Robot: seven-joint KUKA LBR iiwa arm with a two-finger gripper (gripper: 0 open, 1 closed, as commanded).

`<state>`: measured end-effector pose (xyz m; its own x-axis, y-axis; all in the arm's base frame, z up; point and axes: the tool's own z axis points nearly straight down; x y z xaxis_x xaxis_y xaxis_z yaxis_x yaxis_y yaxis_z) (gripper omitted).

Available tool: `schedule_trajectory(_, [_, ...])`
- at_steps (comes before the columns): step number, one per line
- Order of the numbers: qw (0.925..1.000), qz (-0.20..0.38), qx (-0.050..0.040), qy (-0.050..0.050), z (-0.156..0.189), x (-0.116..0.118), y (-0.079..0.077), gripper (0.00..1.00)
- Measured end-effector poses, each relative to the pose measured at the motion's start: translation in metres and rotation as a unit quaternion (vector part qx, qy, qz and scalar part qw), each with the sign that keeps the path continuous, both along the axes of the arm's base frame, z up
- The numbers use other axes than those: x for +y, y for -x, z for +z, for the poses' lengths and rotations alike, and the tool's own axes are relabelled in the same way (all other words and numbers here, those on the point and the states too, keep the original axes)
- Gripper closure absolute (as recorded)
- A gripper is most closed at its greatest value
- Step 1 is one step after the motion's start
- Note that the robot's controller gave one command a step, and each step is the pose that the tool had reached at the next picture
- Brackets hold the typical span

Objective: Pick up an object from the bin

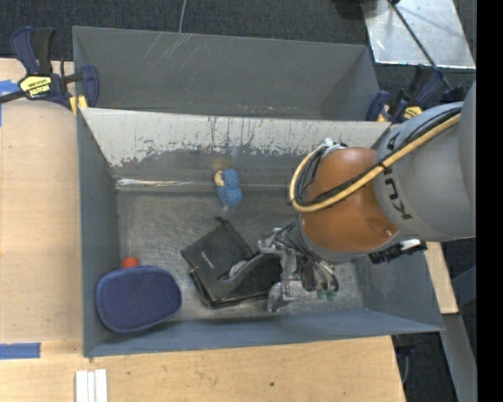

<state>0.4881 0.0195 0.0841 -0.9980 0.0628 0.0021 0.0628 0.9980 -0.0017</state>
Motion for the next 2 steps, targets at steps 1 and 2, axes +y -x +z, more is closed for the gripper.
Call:
schedule_trajectory(1, [0.9882, 0.153, -0.0098, 0.000, -0.0050, -0.0046, -0.0126, 0.00])
schedule_trajectory(2, [0.9883, 0.153, -0.0096, 0.000, -0.0049, -0.0047, -0.0126, 1.00])
